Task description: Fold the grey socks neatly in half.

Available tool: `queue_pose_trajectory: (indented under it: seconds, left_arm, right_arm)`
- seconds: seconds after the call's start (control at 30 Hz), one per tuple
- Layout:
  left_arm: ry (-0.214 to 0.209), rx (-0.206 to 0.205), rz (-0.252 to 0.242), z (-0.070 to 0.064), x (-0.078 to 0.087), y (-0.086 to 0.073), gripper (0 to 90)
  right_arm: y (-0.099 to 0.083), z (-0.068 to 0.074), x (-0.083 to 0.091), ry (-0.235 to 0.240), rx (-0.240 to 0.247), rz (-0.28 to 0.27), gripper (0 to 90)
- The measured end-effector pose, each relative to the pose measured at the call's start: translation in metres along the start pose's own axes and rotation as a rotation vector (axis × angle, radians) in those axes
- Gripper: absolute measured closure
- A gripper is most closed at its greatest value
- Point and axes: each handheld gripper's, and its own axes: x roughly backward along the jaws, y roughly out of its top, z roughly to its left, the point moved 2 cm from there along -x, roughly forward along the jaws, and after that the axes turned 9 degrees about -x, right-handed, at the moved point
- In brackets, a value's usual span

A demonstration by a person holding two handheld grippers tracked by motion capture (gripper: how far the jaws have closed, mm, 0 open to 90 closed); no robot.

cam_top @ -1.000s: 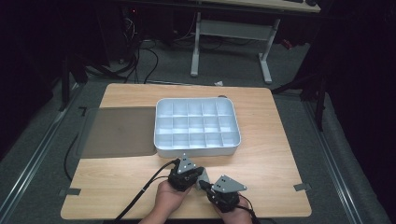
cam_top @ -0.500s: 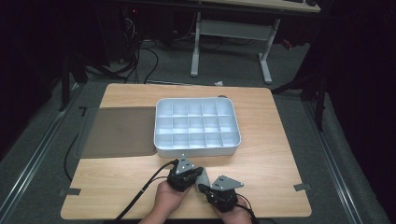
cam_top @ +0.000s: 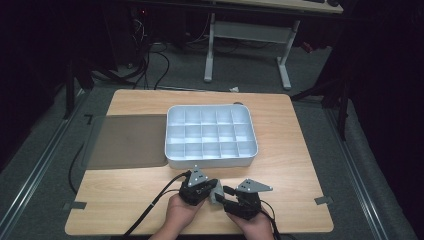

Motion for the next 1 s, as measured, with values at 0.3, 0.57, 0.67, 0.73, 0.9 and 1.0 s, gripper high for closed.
queue_pose_trajectory:
  seconds: [0.3, 0.57, 0.67, 0.73, 0.9, 1.0]
  left_arm:
    - [-0.005, 0.003, -0.004, 0.001, 0.001, -0.001, 90.0]
    - [0.001, 0.013, -0.007, 0.004, 0.007, -0.003, 90.0]
    - [0.014, 0.021, -0.009, 0.007, 0.012, -0.005, 90.0]
    - [0.023, 0.029, -0.012, 0.009, 0.018, -0.006, 87.6]
    - [0.041, 0.048, -0.009, 0.015, 0.033, -0.011, 81.1]
    - [0.047, 0.063, 0.003, 0.02, 0.039, -0.016, 78.3]
  right_arm:
    - [-0.004, -0.011, -0.015, 0.009, -0.112, 0.078, 44.6]
    - [-0.004, -0.01, -0.018, 0.035, -0.115, 0.095, 52.4]
    - [-0.004, -0.009, -0.019, 0.039, -0.113, 0.097, 54.1]
    - [-0.004, -0.008, -0.019, 0.042, -0.109, 0.104, 55.4]
    - [-0.003, -0.005, -0.022, 0.052, -0.088, 0.114, 57.7]
    - [-0.003, -0.003, -0.023, 0.055, -0.077, 0.121, 58.4]
